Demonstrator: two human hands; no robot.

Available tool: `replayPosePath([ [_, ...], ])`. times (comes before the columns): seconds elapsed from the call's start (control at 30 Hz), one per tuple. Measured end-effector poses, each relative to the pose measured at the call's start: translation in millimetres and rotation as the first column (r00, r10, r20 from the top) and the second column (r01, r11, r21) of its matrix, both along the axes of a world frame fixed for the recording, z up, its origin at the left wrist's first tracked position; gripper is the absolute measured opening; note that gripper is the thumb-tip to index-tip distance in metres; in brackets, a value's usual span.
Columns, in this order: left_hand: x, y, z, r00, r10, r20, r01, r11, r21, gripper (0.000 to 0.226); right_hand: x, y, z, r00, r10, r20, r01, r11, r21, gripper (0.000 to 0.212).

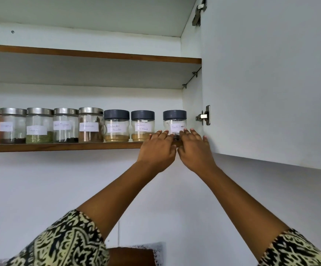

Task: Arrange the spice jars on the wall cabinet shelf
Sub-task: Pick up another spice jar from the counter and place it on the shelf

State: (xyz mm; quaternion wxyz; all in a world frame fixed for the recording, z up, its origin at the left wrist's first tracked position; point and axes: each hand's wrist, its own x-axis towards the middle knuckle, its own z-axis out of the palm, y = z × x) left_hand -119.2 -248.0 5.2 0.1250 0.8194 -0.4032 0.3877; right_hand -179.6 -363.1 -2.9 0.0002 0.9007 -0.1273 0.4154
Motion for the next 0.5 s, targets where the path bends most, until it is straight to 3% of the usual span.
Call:
replayPosePath([
  [0.13,-16,77,-8,0.986,0.010,0.165,-0.008,1.000,-0.016,0.041,-15,41,-5,0.940,0.168,0.298,-0.116,0.976,-0.183,0.038],
  [0.2,-18,123,-11,0.969,0.035,0.245,-0.031,0.999,-0.022,0.039,-13,70,-7,0.895,0.256,0.366,-0.164,0.951,-0.262,0.034],
  [0.5,26,314,30,0.906,0.325,0.271,-0.330,0.944,-0.027,0.035,70,251,29,0.840,0.492,0.227,-0.407,0.850,-0.335,0.031],
])
